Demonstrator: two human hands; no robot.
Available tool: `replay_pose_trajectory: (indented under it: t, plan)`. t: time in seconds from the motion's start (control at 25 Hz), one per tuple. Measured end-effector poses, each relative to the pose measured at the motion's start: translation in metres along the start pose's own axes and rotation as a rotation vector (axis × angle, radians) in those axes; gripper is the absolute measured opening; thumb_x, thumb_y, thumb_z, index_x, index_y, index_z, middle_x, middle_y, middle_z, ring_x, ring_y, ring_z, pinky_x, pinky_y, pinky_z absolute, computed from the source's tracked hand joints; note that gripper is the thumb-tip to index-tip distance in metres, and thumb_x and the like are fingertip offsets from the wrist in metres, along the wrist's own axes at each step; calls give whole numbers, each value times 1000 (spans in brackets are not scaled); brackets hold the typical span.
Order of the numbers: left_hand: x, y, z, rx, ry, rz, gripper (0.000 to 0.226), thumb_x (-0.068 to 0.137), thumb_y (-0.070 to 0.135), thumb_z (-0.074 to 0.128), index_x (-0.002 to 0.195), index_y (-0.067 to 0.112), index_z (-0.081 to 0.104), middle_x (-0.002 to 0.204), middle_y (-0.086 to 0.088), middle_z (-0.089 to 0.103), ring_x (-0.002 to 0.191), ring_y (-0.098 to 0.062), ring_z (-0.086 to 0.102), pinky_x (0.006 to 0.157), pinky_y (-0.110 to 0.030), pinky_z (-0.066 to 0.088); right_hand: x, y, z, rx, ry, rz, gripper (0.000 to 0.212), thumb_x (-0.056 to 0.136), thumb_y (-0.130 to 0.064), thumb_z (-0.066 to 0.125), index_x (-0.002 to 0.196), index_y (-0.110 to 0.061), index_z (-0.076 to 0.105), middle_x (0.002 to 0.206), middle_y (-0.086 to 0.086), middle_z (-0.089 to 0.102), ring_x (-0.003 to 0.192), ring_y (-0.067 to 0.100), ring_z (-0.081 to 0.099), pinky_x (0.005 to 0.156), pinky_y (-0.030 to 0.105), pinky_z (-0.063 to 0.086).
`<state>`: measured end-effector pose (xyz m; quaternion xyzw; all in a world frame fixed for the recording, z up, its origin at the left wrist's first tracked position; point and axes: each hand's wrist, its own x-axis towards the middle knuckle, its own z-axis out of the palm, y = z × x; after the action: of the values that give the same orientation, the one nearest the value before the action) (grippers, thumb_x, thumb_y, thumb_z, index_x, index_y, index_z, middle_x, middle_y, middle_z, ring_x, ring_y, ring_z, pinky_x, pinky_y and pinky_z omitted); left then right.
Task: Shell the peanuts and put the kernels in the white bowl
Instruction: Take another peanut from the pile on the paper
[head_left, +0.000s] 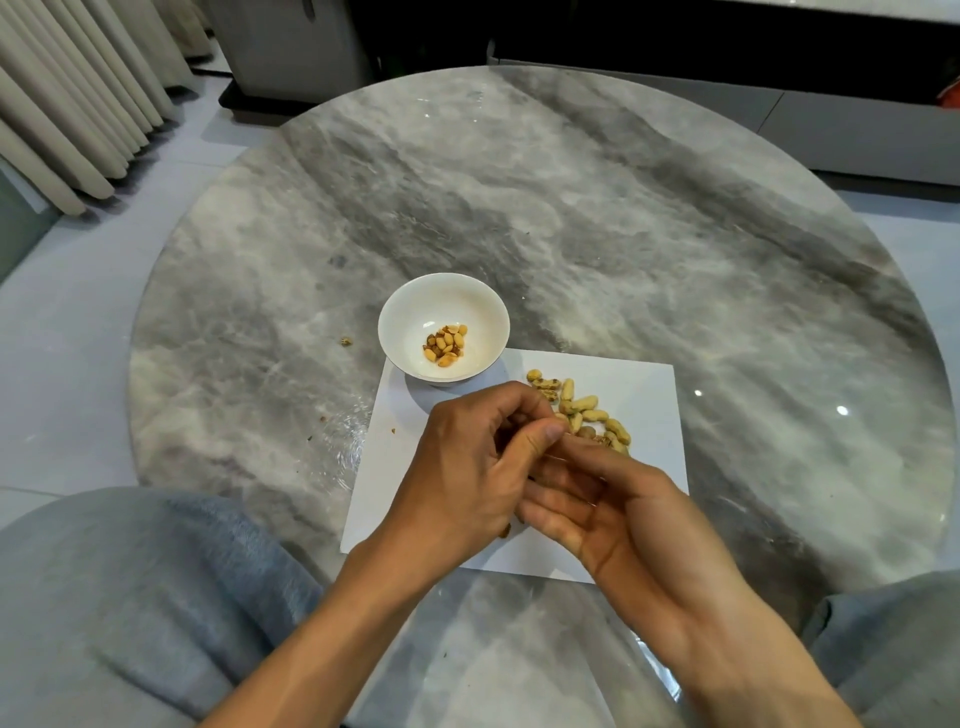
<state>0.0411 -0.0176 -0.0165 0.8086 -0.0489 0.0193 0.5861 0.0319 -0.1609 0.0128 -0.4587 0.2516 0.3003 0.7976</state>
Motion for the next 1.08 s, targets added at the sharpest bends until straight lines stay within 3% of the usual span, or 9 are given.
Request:
replay_pose_trajectory:
  t: [0.2,0.44,0.72,0.88,1.08]
  plan:
    - [2,-4,2,-43,8,-13,7,86,15,72,87,19,77,80,9,71,78,-14,70,72,-34,58,1,0,-4,-34,65,-40,23,96,-9,56,107,-2,74,106,18,75,96,30,74,83,35,61]
    - [2,-3,0,-5,-45,7,20,82,9,71,97,20,79,83,13,71,79,-7,67,73,-22,55,8,-4,-9,41,111,-56,26,83,-14,68,103,1,75,112,26,71,84,24,70,76,30,63]
    - [3,-2,0,-16,-4,-30,16,83,9,77,95,19,80,83,12,70,79,-6,66,73,-17,51,8,-4,-10,-24,103,-70,19,90,-13,65,100,-2,76,101,19,75,75,21,69,72,31,63]
    - [1,-2,0,51,31,58,14,79,12,80,93,17,81,83,9,71,78,-7,68,69,-19,54,7,-6,-8,-12,92,-44,15,80,-16,71,87,-5,79,86,15,71,66,19,67,63,29,61]
    - [0,0,0,113,114,84,10,75,22,81,84,17,81,78,10,70,71,-7,67,63,-21,53,7,-7,-10,-3,83,-19,18,79,-16,72,93,-6,78,91,14,72,76,21,70,63,31,60]
